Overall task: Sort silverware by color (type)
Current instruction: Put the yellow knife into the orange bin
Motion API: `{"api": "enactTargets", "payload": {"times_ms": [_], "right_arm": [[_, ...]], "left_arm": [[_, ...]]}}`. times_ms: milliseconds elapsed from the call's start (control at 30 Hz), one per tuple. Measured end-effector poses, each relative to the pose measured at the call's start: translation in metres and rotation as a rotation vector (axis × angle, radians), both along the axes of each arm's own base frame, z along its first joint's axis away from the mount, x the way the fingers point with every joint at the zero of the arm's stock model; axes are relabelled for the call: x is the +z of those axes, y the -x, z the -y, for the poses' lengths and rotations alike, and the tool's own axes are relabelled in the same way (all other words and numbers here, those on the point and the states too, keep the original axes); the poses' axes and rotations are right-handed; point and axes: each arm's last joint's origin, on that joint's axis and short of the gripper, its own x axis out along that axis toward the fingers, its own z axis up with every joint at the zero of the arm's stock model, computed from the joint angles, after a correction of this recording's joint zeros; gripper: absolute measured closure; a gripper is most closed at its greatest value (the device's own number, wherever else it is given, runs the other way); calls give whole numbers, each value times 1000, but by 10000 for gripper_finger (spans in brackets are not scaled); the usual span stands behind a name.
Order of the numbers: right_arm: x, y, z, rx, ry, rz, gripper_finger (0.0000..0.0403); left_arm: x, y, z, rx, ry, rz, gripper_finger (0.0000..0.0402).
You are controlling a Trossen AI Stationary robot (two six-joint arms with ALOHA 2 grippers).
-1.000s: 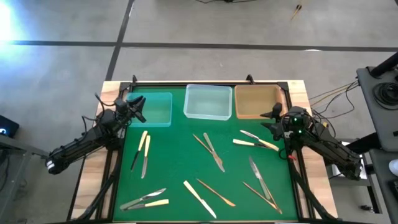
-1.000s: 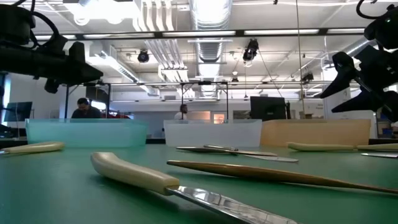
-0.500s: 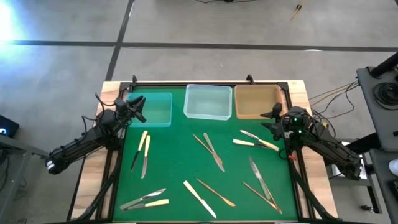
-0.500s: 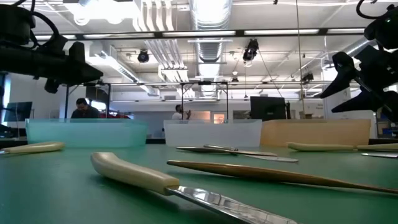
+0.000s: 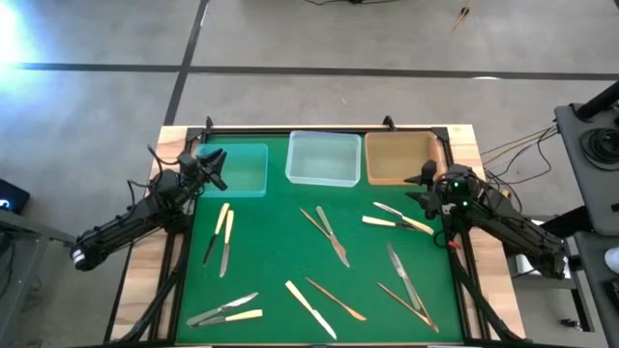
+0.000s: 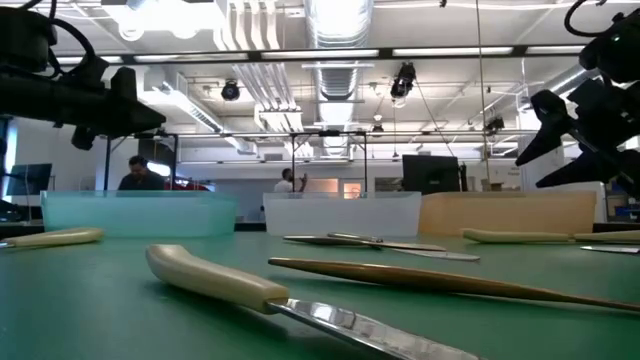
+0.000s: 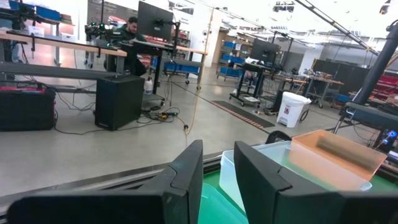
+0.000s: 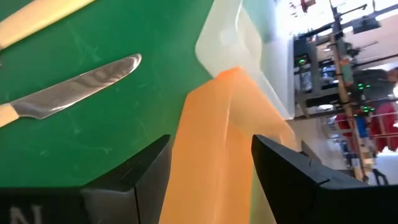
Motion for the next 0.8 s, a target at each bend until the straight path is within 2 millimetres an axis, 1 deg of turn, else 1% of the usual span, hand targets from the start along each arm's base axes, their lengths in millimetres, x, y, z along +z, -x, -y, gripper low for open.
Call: {"api": "enactTargets", "payload": {"times_ms": [367,400,500,667,733,800], "right_arm": [[-4,-3,2,0,-41,-53,188],[-4,-3,2,6,-21,-60,188],[-2,-3,5,13,117,-109,188],[-2,-3,6,19,160,-134,188],[-1,-3,6,11,161,-118,188],[3,-5,7,-18,91,-33,188]], "left_arm": [[0,0,0,0,0,0,326],[0,0,0,0,0,0,326],[0,0,0,0,0,0,326],[0,0,0,0,0,0,326],[0,0,0,0,0,0,326],[0,0,0,0,0,0,326]]}}
